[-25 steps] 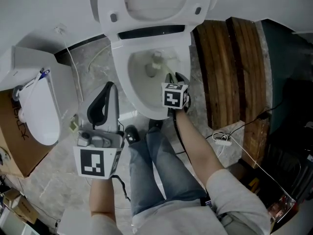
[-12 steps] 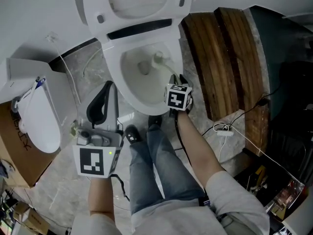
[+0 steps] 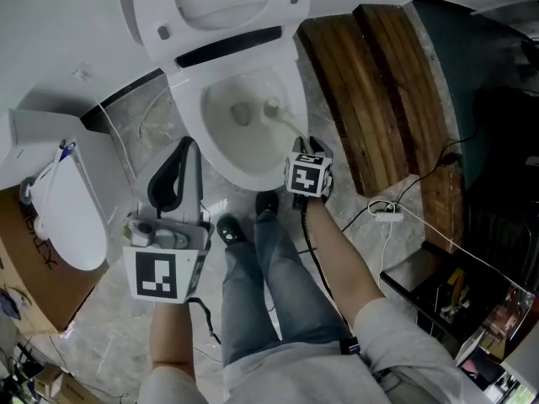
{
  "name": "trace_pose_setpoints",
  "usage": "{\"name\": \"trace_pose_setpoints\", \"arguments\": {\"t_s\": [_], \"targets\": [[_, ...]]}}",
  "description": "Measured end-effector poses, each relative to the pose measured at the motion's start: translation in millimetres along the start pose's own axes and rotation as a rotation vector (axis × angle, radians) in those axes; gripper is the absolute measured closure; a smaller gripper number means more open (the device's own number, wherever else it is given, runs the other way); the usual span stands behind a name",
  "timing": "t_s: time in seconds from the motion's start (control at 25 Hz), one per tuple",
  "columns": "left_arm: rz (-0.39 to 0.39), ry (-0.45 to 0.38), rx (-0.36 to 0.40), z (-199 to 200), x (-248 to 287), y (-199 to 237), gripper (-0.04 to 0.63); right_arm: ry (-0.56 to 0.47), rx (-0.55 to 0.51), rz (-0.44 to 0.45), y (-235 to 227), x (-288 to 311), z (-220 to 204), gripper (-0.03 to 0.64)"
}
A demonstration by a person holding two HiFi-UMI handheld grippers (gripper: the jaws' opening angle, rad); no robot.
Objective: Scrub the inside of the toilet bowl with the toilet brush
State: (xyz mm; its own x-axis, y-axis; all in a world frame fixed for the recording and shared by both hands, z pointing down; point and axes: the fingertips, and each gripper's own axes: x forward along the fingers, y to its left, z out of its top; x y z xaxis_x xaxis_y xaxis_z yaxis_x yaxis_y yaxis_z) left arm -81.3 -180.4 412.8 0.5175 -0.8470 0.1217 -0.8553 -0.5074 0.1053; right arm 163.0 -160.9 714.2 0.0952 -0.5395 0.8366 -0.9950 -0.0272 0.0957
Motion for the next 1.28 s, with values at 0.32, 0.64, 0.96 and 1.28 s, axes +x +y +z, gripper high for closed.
{"name": "trace_pose_setpoints", "arguments": {"t_s": [0.32, 0.64, 0.96, 1.28], "targets": [[-0.044, -0.006, 0.003, 2.9, -11.2, -11.8, 0.591, 0.016, -0.001, -0.009, -5.0, -20.8, -28.7, 0.512], [-0.082, 0.005, -0.011, 1.6, -21.6, -18.6, 0.591, 0.044, -0.002, -0.006, -5.0, -39.3, -52.0, 0.513], [-0.070, -0.001, -0.008, 3.2, -27.3, -9.7, 0.591, 0.087, -0.058, 0.011, -0.4, -49.8, -71.8, 0.512], [-0.057, 0.023, -0.015, -2.8, -34.7, -4.2, 0.591, 0.116, -0.161, 0.087, 19.2, -57.3, -84.3, 0.514]]}}
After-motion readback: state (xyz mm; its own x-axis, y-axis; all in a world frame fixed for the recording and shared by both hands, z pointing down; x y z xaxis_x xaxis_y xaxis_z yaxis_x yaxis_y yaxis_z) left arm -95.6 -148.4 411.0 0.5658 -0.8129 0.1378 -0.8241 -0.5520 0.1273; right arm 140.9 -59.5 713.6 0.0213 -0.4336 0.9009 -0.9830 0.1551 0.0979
